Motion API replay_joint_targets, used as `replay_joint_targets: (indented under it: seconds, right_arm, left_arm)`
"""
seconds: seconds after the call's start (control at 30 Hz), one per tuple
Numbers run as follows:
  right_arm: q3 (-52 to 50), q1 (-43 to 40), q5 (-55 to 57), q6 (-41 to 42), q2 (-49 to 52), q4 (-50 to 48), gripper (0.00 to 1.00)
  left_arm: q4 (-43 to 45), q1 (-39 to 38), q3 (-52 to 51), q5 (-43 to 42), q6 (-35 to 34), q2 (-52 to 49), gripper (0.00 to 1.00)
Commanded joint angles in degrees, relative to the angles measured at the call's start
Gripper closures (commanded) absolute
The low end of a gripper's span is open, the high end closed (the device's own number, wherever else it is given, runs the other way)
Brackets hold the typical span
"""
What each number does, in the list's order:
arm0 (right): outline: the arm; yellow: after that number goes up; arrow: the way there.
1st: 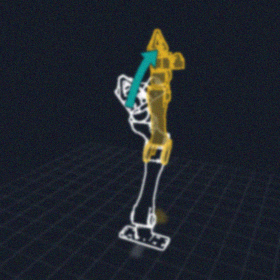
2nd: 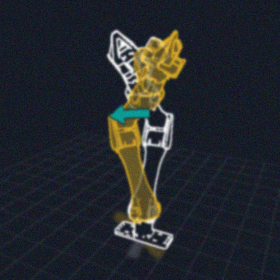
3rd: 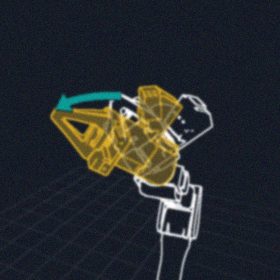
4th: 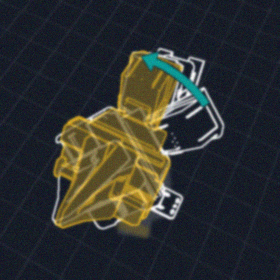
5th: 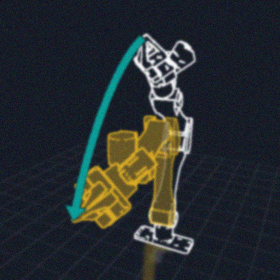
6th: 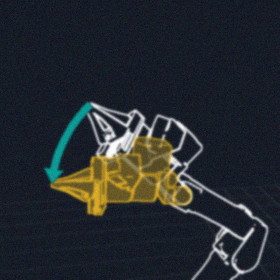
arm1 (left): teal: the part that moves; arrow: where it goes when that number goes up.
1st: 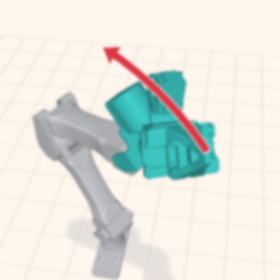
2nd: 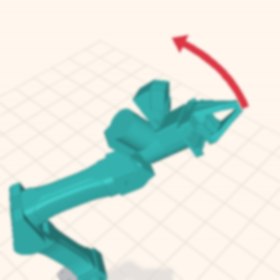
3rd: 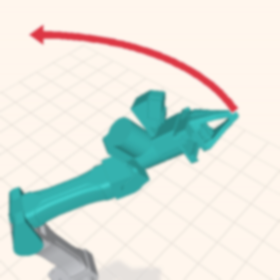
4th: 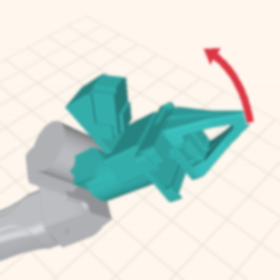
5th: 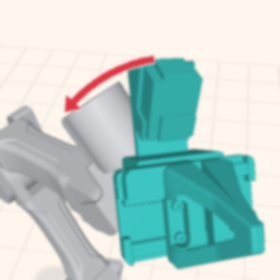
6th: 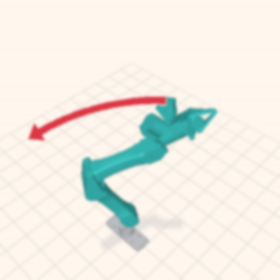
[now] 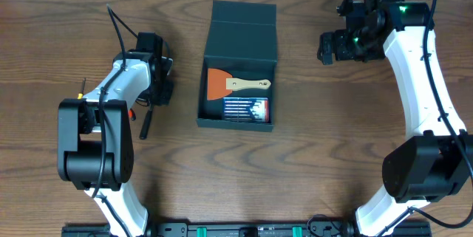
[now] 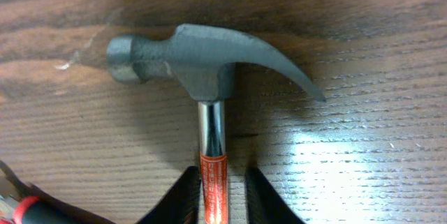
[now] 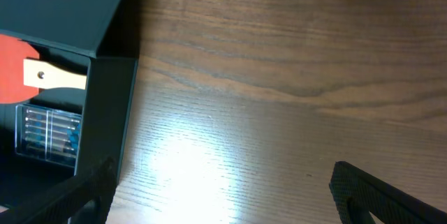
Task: Pack container
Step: 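Grasp the red-handled hammer by its handle with the left gripper, then swing the hammer over the box and release it inside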
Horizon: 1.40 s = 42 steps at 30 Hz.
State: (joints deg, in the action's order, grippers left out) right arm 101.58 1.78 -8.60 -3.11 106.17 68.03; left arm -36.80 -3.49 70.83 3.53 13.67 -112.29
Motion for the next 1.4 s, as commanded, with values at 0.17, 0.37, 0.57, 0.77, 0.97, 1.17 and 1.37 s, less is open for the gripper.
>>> replay_joint_targets:
  seconds: [0.17, 0.37, 0.57, 0.77, 0.97, 1.17, 1.37]
  right_arm:
    - [0.4, -0.3, -0.7, 0.9, 0.3, 0.2, 0.01]
    - [0.4, -0.3, -0.7, 0.9, 0.3, 0.2, 0.01]
    - [0.4, -0.3, -0.7, 0.9, 0.3, 0.2, 0.01]
    - [0.4, -0.3, -0.7, 1.0, 0.3, 0.2, 0.01]
    - [0.4, -0.3, -0.7, 0.9, 0.3, 0.8, 0.01]
    - [0.4, -0.3, -0.7, 0.9, 0.3, 1.0, 0.01]
    - [0.4, -0.3, -0.7, 0.9, 0.3, 1.4, 0.01]
  left_arm:
    - [-3.3, 0.2, 3.3, 1.0, 2.7, 3.3, 0.94]
    - [-10.8, -2.3, 10.4, 1.0, 10.5, 13.4, 0.94]
    - [-9.5, -12.7, 13.4, 0.8, 29.6, 24.4, 0.94]
    - [-6.6, -25.5, 13.3, -2.6, 40.1, 25.0, 0.94]
    - [-3.0, -31.7, 13.3, -3.1, 40.7, 17.7, 0.94]
    - [1.9, -32.3, 13.3, -2.8, 35.0, 9.1, 0.94]
    - [1.7, -32.3, 13.3, -2.5, 31.1, 3.8, 0.94]
